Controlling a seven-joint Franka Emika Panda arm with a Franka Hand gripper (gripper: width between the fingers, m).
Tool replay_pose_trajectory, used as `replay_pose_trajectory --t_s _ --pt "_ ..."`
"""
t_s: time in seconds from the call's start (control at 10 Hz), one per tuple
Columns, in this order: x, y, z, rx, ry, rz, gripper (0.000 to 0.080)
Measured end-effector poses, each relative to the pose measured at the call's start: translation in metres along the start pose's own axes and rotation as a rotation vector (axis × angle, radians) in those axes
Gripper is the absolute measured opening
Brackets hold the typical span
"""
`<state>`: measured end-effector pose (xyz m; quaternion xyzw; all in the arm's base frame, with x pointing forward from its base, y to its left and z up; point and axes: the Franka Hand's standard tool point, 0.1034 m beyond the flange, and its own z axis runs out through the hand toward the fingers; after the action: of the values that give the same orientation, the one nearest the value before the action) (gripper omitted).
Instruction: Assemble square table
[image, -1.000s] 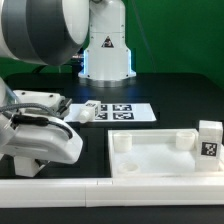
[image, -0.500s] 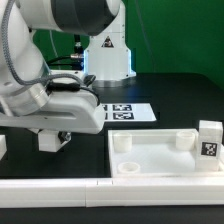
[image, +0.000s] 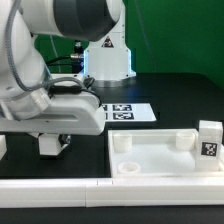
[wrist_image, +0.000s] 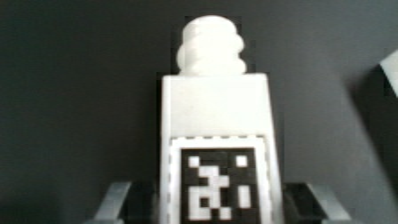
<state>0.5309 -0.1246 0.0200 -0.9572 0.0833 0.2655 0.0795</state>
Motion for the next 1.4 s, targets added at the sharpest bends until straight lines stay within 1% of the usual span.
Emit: replay_pose_trajectory --t_s 0.1,0.2,0.5,0.6,0.7,0.8,0.9,1.0,1.1,1.2,1.3,1.4 --pt "-0.001 0.004 0.006 -0.006 0.029 -0.038 0.0282" --pt "-0.004 0.004 0.009 -0.005 0.028 -0.036 0.0282" --pt "-0.003 0.005 0.009 -0.005 0.029 -0.035 0.0282" --pt "-0.007 0.004 0.01 -0.007 0.0 -0.031 0.0361" --pt "-0.009 0.002 0.009 -0.02 -0.073 -0.028 0.0494" --pt "-0.004 0.001 0.009 -0.023 -0.091 -0.029 0.0494" --pt "-0.011 0.0 0.011 -0.014 -0.172 -0.019 0.0616" --pt "-0.014 -0.001 0.012 -0.013 -0.28 -0.005 0.0639" --pt "-0.009 0.001 0.011 -0.016 -0.348 0.004 0.0639" --pt "-0.009 0.002 0.01 -0.015 -0.408 0.017 0.0648" --pt "-0.01 0.005 0.011 -0.031 -0.472 0.042 0.0648" --pt "-0.003 0.005 0.009 -0.053 -0.448 0.039 0.0648"
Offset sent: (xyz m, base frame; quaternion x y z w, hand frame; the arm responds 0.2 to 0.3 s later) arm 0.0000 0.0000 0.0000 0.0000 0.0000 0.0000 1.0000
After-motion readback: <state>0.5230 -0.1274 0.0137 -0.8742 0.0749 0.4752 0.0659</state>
